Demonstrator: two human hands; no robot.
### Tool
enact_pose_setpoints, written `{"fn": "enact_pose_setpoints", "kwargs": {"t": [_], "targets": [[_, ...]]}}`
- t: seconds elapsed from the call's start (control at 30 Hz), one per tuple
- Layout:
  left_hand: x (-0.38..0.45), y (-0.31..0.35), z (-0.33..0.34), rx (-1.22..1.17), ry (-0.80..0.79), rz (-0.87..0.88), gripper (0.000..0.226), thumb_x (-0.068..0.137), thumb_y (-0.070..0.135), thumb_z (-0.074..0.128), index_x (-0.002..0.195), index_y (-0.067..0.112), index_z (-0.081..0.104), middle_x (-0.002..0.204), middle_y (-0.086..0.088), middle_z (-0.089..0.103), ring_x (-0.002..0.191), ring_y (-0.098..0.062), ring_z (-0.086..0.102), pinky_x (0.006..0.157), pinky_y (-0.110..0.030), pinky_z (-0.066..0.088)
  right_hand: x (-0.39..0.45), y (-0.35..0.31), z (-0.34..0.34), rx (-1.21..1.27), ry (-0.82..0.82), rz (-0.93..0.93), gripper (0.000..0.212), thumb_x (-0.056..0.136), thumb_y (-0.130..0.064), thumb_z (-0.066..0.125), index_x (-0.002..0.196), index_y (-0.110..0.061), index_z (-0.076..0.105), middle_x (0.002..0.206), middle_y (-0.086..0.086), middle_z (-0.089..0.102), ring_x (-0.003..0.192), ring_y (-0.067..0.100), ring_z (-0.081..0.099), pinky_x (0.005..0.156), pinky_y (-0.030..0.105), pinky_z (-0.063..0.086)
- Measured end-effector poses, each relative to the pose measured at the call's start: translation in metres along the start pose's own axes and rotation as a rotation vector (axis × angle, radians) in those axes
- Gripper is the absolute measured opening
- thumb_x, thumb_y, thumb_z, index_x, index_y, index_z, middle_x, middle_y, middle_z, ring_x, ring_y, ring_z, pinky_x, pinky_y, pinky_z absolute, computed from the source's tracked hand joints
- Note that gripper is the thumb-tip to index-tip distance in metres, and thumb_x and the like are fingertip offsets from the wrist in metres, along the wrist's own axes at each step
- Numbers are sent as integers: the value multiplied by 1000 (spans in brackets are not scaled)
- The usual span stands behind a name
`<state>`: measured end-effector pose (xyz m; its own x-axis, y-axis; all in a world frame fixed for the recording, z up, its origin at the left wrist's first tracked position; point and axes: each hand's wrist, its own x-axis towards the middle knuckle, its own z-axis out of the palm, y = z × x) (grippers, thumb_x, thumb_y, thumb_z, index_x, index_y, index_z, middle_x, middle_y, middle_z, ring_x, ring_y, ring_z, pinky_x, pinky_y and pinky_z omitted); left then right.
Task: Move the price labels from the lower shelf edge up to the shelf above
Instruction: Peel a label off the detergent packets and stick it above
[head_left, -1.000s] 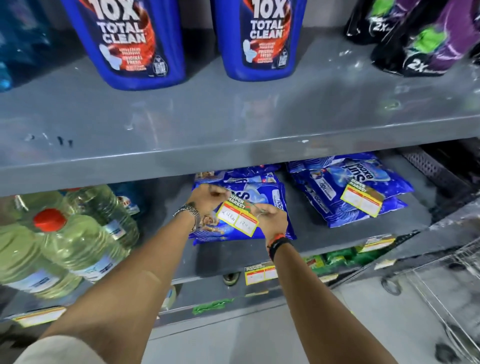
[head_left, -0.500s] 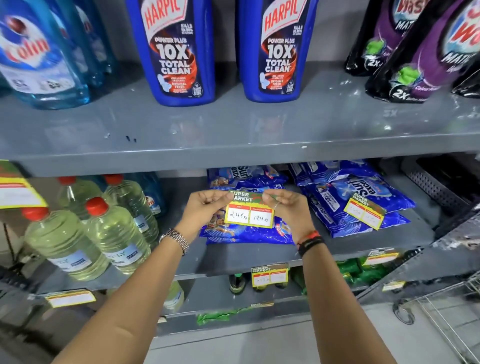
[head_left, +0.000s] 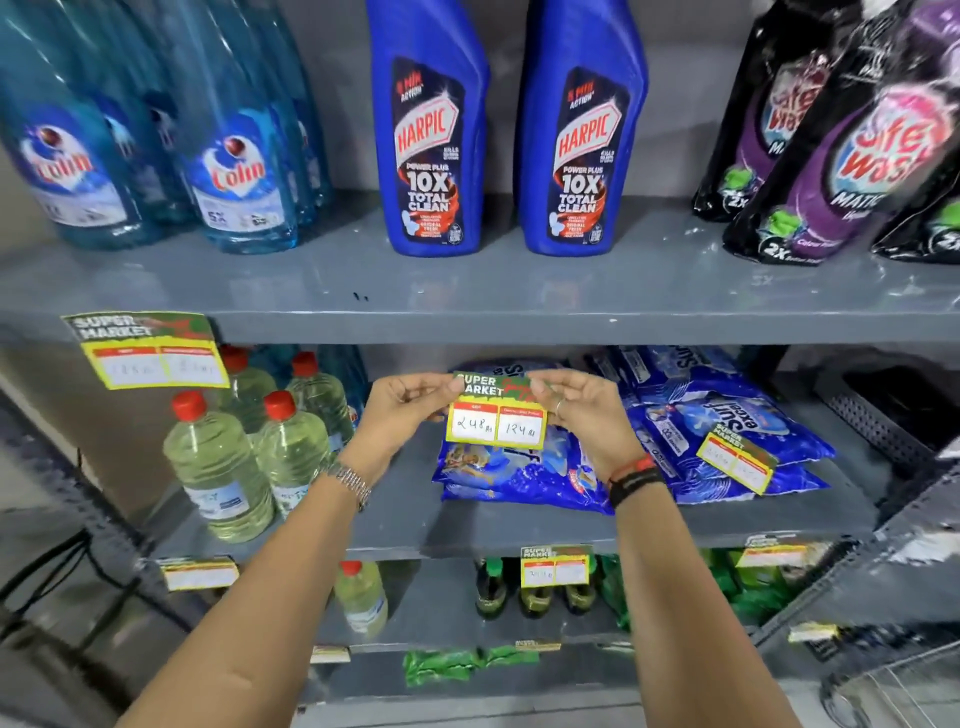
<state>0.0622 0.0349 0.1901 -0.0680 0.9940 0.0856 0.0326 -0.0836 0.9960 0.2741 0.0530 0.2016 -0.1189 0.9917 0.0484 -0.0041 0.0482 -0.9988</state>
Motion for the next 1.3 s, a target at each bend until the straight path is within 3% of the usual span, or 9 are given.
{"fn": "enact_pose_setpoints", "kwargs": {"t": [0.23, 0.5, 0.7, 0.83, 0.93, 1.0, 1.1, 1.2, 1.3], "targets": [[-35, 36, 7, -24, 75, 169, 13, 67, 24, 75, 78, 18, 74, 69, 4, 76, 63, -6, 69, 58, -14, 52, -25, -46, -11, -97, -14, -264, 16, 75, -5, 72, 79, -21, 73, 68, -11, 75, 69, 6, 69, 66, 14, 55], [-30, 70, 20, 166, 308, 313, 18, 67, 32, 80, 81, 20, 76, 74, 5, 76, 71, -12, 72, 70, -24, 56, -30, -70, -5, -52, 213, -332, 12, 71, -14, 78, 82, -16, 74, 77, 2, 75, 73, 15, 71, 70, 31, 57], [-30, 75, 27, 241, 408, 366, 10, 70, 29, 79, 77, 24, 74, 64, 22, 67, 61, 5, 65, 59, -6, 49, -27, -71, 5, -152, 303, -356, 10, 71, -22, 78, 77, -28, 72, 77, -5, 74, 74, 12, 70, 67, 25, 56], [-30, 75, 29, 267, 437, 379, 9, 70, 29, 79, 76, 24, 74, 65, 22, 67, 60, 5, 65, 57, -6, 48, -26, -71, 8, -204, 351, -377, 9, 72, -22, 78, 80, -24, 73, 76, -4, 72, 74, 14, 70, 68, 23, 58], [-32, 77, 32, 326, 466, 376, 14, 71, 33, 77, 77, 21, 74, 67, 15, 69, 61, 3, 64, 55, -7, 48, -24, -68, 13, -256, 413, -418, 10, 73, -21, 77, 83, -19, 75, 73, -8, 68, 70, 7, 66, 63, 12, 53], [-34, 78, 35, 537, 555, 403, 17, 72, 45, 73, 76, 29, 70, 67, 18, 66, 62, 0, 61, 52, -13, 44, -23, -64, 17, -302, 470, -490, 12, 74, -21, 76, 85, -18, 75, 74, -6, 66, 68, 7, 63, 60, 9, 49], [-35, 77, 34, 817, 662, 522, 24, 72, 54, 68, 86, 34, 63, 89, 17, 63, 82, -7, 49, 66, -23, 33, -24, -55, 22, -513, 550, -647, 25, 76, -31, 74, 97, -19, 71, 95, -4, 66, 90, 7, 55, 77, 14, 42], [-26, 77, 28, 896, 547, 624, 30, 77, 54, 64, 101, 36, 62, 121, 18, 58, 120, -10, 46, 94, -26, 27, -18, -58, 25, -702, 526, -654, 49, 73, -51, 70, 112, -22, 63, 125, -5, 60, 125, 15, 44, 105, 29, 30], [-17, 80, 24, 877, 403, 639, 26, 82, 51, 59, 103, 38, 65, 120, 20, 62, 125, -6, 48, 107, -27, 21, -12, -66, 28, -761, 466, -575, 53, 71, -56, 68, 111, -22, 64, 118, -3, 66, 121, 17, 51, 111, 37, 27]]}}
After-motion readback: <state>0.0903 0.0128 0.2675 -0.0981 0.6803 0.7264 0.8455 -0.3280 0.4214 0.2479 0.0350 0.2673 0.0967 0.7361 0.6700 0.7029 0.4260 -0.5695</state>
